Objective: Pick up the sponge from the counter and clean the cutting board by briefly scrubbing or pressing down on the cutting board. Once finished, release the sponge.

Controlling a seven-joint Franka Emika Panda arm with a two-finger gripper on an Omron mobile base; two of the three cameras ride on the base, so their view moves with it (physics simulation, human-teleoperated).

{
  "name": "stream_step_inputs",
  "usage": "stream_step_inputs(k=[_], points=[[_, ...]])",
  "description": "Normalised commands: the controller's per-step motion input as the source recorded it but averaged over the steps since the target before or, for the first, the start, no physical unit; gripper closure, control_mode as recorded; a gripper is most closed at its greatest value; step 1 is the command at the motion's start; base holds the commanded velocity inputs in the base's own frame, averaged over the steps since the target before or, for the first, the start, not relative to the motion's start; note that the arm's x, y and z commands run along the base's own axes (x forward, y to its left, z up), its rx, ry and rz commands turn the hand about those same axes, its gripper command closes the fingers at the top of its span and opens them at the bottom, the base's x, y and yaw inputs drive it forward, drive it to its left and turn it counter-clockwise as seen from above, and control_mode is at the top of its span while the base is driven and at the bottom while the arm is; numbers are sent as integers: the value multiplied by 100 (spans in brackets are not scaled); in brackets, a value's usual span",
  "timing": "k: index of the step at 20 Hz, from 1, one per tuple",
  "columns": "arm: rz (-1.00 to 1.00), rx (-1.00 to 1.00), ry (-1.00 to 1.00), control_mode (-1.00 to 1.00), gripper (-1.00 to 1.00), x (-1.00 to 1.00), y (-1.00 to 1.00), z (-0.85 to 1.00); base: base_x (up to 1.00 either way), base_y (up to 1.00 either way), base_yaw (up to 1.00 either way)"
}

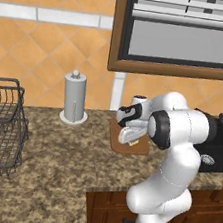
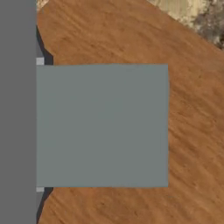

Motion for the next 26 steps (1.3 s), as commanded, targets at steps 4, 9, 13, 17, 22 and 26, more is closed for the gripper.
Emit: stream_step_inputs(k=[4, 9, 13, 17, 22, 26], points=[[-3, 0, 8, -100, 100, -89, -19, -15, 0, 0, 0], [-5, 0, 5, -100, 100, -89, -28, -6, 0, 0, 0], [-3, 0, 0, -100, 100, 12, -14, 0, 0, 0, 0], [0, 0, 4, -100, 100, 44, -2, 0, 0, 0, 0], [0, 0, 8, -100, 100, 47, -11, 16, 0, 0, 0], [-1, 2, 2, -100, 100, 43, -29, 17, 0, 0, 0]])
